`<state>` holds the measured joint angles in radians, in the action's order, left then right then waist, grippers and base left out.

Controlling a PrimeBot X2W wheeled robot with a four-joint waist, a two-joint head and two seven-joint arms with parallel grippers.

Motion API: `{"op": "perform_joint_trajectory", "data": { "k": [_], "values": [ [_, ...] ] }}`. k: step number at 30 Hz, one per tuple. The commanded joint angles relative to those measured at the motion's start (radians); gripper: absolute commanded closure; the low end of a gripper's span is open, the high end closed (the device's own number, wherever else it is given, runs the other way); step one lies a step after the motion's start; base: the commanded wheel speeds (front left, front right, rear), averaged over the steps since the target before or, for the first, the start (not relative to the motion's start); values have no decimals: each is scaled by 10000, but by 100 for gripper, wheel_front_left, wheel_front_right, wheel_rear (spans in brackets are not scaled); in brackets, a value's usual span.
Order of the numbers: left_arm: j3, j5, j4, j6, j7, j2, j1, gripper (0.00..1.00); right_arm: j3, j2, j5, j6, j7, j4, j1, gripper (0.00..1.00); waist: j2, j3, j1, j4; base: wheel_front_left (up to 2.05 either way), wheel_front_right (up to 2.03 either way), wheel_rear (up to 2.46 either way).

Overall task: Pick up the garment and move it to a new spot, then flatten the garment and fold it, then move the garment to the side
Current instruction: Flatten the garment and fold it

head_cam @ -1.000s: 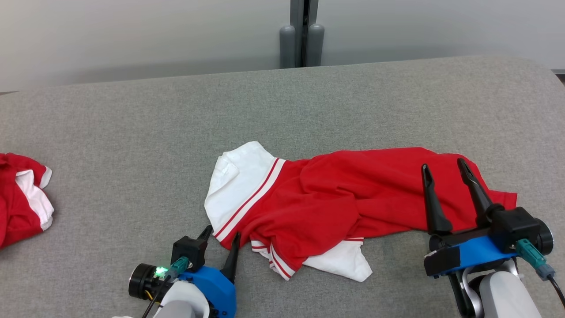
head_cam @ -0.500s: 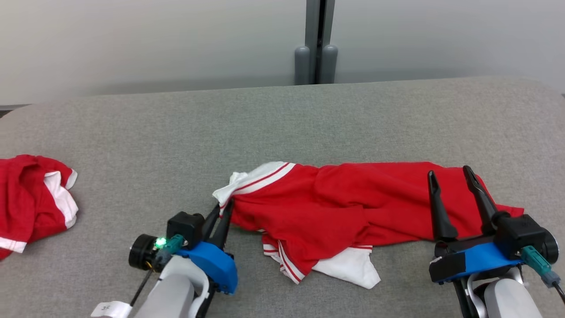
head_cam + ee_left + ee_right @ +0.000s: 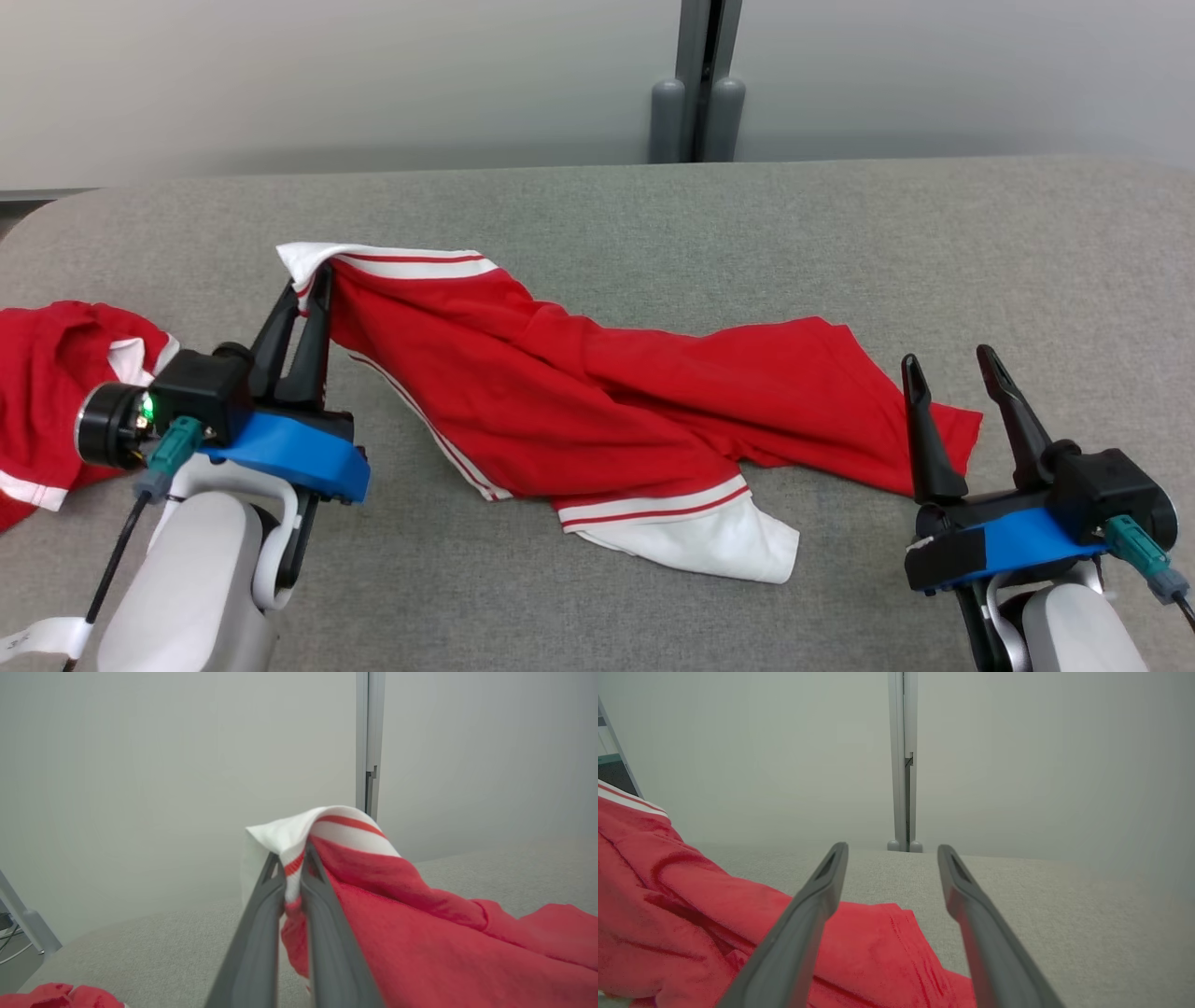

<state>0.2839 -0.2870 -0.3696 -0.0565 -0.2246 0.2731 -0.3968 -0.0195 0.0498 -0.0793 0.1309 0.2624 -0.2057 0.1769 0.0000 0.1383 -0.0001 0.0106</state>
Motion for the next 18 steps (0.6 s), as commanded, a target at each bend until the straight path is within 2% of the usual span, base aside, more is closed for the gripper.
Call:
{"op": "perform_joint_trajectory", "data": {
  "k": [1, 11, 18],
  "values": [
    [-66, -7, 202, 44, 119, 140, -210, 100, -15, 14, -21, -1, 42, 9, 118, 0, 0, 94, 1, -76, 0, 0, 0],
    [-125, 200, 923, -64, 842, 752, -1795, 100, -125, 13, 103, -1, 41, 120, 644, 0, 0, 1165, 1, -844, 0, 0, 0],
    [-251, 260, -125, -232, 1035, 1181, -3404, 100, -79, 15, 43, -1, 41, 175, 1099, 0, 0, 2016, 1, -1619, 0, 0, 0]
  ]
}}
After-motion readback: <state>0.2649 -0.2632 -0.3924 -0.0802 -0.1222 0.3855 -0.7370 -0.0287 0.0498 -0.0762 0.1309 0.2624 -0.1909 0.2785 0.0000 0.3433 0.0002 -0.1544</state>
